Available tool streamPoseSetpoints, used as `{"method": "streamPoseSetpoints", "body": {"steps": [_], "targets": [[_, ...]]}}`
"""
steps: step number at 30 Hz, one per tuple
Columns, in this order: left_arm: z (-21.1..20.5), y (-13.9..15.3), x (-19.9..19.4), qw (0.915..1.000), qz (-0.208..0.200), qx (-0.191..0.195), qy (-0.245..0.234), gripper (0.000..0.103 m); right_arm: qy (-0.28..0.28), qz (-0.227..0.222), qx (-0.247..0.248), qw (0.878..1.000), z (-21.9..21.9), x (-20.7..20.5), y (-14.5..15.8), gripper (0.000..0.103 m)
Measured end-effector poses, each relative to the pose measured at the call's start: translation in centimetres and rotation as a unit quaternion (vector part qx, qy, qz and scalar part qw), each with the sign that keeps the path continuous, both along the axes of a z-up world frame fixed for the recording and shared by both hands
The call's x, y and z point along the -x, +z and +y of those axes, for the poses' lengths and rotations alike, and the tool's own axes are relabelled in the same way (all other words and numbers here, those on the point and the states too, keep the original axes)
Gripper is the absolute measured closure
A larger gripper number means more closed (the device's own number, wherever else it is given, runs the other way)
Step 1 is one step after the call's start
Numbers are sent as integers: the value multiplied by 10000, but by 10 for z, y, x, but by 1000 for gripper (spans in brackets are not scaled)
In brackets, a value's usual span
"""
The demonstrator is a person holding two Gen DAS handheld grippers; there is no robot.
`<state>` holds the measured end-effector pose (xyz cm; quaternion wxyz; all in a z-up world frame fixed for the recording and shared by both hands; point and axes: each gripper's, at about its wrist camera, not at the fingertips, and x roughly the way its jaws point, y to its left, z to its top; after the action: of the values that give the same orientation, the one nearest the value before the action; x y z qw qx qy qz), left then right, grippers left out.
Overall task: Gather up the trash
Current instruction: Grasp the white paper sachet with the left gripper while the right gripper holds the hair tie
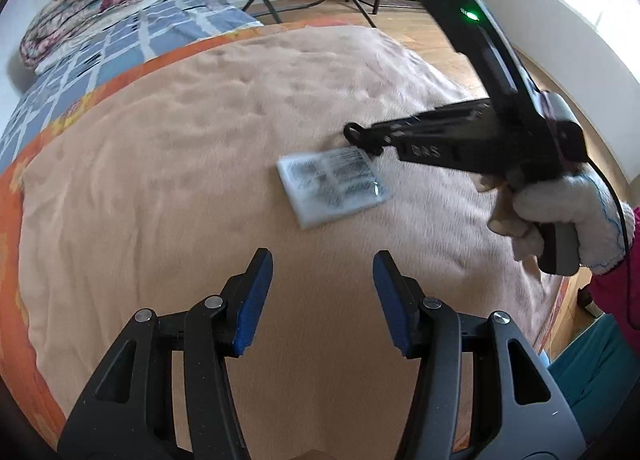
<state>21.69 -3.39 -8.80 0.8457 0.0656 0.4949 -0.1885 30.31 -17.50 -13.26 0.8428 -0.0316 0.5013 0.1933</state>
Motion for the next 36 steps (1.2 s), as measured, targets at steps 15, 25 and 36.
{"method": "streamPoseSetpoints", "body": {"steps": [15,25,36], "targets": [[-51,-29,-100,9997,216,88,9,49,-328,198,-426,9984,-74,18,9,96],[-36,-35,-86,9949,837,436,-348,49,-358,337,-388,9980,-80,22,-1,96],[-75,-43,-61,9944,615,-764,-390,28,-577,491,-978,9923,-87,11,1,96]]}}
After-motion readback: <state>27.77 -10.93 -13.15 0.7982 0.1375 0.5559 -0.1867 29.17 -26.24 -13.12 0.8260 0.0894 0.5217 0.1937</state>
